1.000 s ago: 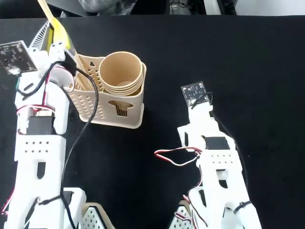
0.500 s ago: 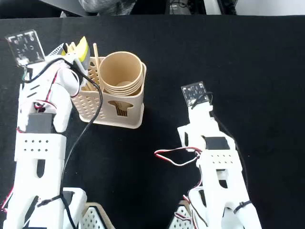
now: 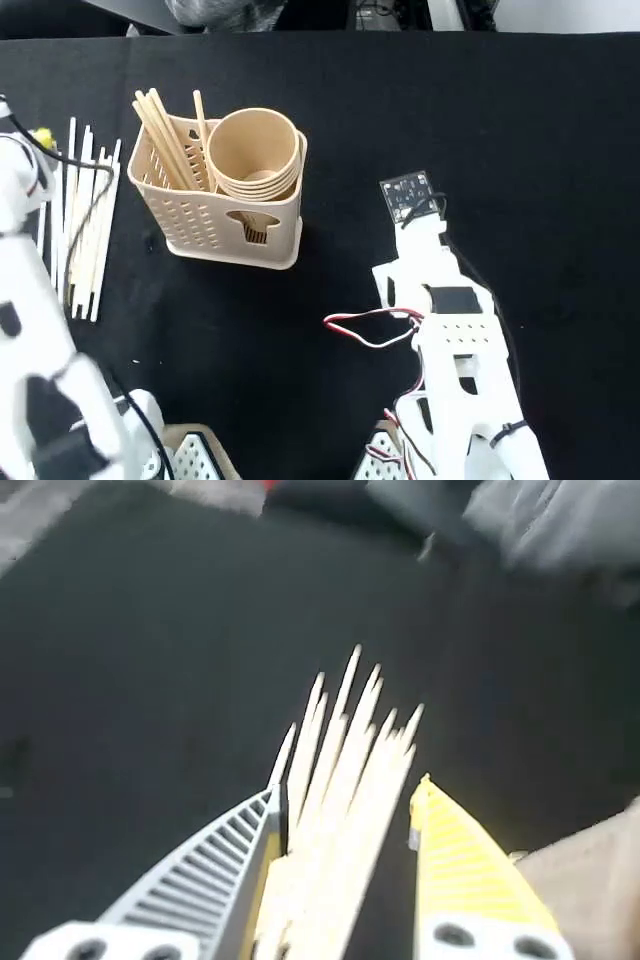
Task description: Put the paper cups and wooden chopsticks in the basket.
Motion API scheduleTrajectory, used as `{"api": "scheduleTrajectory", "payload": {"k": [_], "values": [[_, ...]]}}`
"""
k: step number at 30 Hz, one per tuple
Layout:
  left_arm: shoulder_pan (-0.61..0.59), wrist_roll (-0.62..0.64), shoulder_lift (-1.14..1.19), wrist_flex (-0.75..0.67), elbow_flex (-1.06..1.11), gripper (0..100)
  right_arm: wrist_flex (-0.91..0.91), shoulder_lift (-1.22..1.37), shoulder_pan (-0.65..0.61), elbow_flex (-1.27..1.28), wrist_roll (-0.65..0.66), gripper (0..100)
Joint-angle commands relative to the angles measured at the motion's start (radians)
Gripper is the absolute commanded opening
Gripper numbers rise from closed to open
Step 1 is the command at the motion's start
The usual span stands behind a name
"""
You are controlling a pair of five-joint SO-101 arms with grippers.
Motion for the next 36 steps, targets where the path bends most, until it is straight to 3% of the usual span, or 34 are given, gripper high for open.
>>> {"api": "scheduleTrajectory", "payload": {"k": [1, 8, 16, 22, 30, 36], "values": [[-0.059, -0.118, 0.212, 0.008, -0.104, 22, -0.014, -0.005, 0.015, -0.004, 0.009, 2.8], [-0.099, -0.232, 0.721, 0.012, -0.377, 21, -0.017, -0.005, 0.014, -0.004, 0.009, 2.8], [-0.101, -0.190, 1.135, 0.015, -0.756, 21, -0.018, -0.005, 0.014, -0.004, 0.009, 2.8], [-0.101, -0.190, 1.321, 0.015, -0.920, 21, -0.018, -0.005, 0.014, -0.004, 0.009, 2.8], [-0.119, -0.196, 1.425, 0.020, -0.992, 3, -0.018, -0.005, 0.014, -0.004, 0.009, 2.8], [-0.114, -0.196, 1.425, 0.180, -1.095, 3, -0.018, -0.005, 0.014, -0.004, 0.009, 2.8]]}}
